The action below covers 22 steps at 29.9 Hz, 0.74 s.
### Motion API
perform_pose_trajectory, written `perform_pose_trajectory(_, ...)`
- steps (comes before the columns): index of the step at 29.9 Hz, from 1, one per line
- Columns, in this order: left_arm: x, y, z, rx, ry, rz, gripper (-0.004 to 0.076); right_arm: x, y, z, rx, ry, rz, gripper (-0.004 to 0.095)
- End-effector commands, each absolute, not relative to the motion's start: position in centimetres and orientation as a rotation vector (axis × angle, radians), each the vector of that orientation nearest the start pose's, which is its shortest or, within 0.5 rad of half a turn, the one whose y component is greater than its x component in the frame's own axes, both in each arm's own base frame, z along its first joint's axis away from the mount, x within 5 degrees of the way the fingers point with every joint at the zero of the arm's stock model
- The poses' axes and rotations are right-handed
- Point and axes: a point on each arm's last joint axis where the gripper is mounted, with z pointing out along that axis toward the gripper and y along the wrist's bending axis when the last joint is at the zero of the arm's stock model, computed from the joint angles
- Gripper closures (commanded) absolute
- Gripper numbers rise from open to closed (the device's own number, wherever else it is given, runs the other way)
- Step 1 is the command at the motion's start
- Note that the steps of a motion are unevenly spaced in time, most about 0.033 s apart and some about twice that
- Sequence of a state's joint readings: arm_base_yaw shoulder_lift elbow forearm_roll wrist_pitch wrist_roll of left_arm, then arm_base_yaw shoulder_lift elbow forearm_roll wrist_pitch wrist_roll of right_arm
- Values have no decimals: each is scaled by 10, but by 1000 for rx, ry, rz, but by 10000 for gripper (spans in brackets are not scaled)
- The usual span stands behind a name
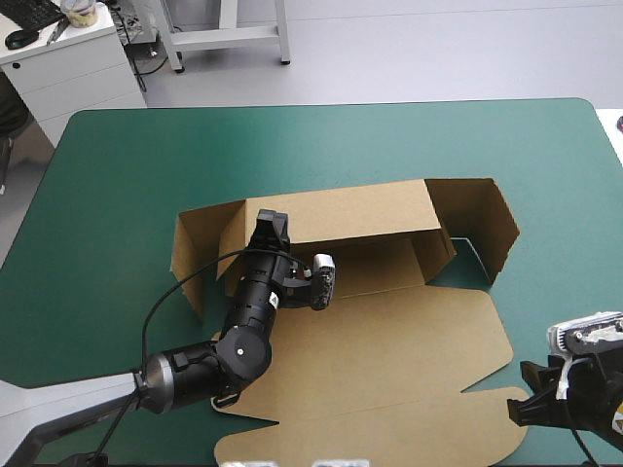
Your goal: Fold the box
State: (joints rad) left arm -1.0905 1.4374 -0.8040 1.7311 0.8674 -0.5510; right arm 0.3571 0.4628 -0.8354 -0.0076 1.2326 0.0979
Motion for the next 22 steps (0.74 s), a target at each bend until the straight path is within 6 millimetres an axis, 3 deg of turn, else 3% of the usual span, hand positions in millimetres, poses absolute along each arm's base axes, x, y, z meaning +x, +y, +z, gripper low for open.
perform_pose_trajectory(1, 189, -219, 292, 1414, 1149, 949, 734, 47, 15, 362, -278, 2260, 214, 299)
perform_pose_trajectory(4, 189, -220, 292, 1417, 1148, 945, 734, 50, 16, 366, -229, 2211, 238, 209)
perform_pose_trajectory(11, 189, -220, 292, 1417, 1148, 945, 734, 69, 20, 380, -109, 2045, 291, 205)
perform_pose_trajectory(16, 189, -220, 292, 1417, 1148, 945, 734, 101, 29, 385, -63, 2096, 280, 206)
perform_pose_trajectory(22, 189, -220, 292, 1417, 1148, 945, 734, 148, 38, 424, -42, 2074, 170, 206)
